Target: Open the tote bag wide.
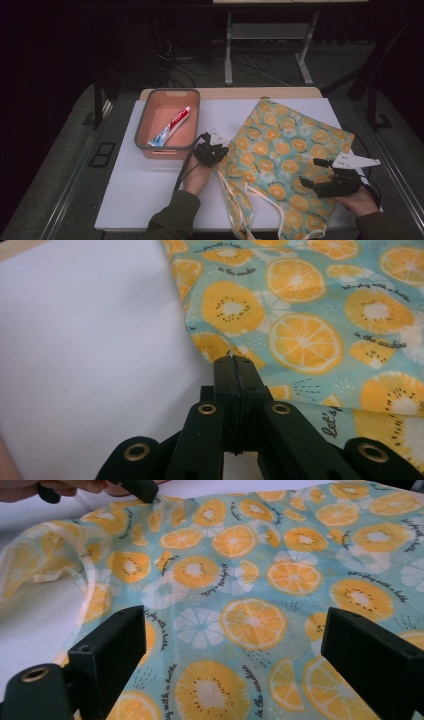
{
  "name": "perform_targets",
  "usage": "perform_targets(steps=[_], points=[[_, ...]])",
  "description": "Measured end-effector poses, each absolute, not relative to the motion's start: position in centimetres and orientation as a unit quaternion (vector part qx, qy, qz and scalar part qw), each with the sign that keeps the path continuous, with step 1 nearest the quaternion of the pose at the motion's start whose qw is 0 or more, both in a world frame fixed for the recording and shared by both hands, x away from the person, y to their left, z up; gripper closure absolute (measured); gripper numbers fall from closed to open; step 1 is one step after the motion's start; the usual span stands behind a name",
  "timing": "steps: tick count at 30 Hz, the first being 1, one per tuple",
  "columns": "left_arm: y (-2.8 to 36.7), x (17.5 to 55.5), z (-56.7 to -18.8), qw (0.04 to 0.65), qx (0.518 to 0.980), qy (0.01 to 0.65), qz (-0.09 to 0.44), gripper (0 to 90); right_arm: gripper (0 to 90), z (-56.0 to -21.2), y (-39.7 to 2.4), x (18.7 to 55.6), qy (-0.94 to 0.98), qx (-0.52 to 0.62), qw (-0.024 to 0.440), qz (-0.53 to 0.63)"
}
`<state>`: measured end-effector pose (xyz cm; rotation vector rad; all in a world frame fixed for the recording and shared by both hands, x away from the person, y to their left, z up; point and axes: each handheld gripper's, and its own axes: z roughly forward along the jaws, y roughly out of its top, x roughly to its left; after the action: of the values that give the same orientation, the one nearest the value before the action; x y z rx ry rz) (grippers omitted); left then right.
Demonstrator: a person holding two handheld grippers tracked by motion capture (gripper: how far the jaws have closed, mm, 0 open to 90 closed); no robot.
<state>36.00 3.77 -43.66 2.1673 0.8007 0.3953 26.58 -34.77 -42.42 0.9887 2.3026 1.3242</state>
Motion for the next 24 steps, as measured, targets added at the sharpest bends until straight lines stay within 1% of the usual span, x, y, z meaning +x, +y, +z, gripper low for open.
perform_targets(steps=[1,6,8,11,16,18,19,22,23,24], points=[[3.8,35.9,-43.7,0.39,0.851,0.315,0.157,88.7,10.6,-42.4,-34.8,26.6,0.803,0.345,0.152,0.461],[4.5,34.6,-42.8,0.392,0.852,0.313,0.152,61.6,10.6,-42.4,-34.7,26.6,0.804,0.345,0.153,0.46],[4.9,33.7,-42.1,0.396,0.85,0.31,0.154,53.9,10.6,-42.4,-34.7,26.6,0.804,0.345,0.154,0.459],[5.7,32.3,-41.4,0.41,0.848,0.307,0.138,43.5,10.6,-42.4,-34.6,26.5,0.805,0.344,0.154,0.459],[6.8,30.1,-42.2,0.425,0.844,0.313,0.095,32.1,10.6,-42.4,-34.5,26.5,0.806,0.343,0.154,0.457],[6.8,29.6,-42.9,0.414,0.85,0.312,0.09,24.9,10.6,-42.4,-34.5,26.5,0.806,0.343,0.154,0.457],[6.8,29.5,-43.2,0.41,0.853,0.311,0.09,22.8,10.6,-42.4,-34.5,26.5,0.807,0.342,0.155,0.456],[6.2,29.8,-44.1,0.4,0.86,0.307,0.08,20.6,10.6,-42.5,-34.4,26.6,0.808,0.342,0.155,0.455],[5.9,29.9,-44.4,0.393,0.865,0.301,0.084,21.2,10.6,-42.5,-34.4,26.6,0.808,0.341,0.155,0.455],[5.7,30.0,-44.6,0.388,0.868,0.296,0.086,23.7,10.6,-42.5,-34.4,26.5,0.808,0.342,0.155,0.454]])
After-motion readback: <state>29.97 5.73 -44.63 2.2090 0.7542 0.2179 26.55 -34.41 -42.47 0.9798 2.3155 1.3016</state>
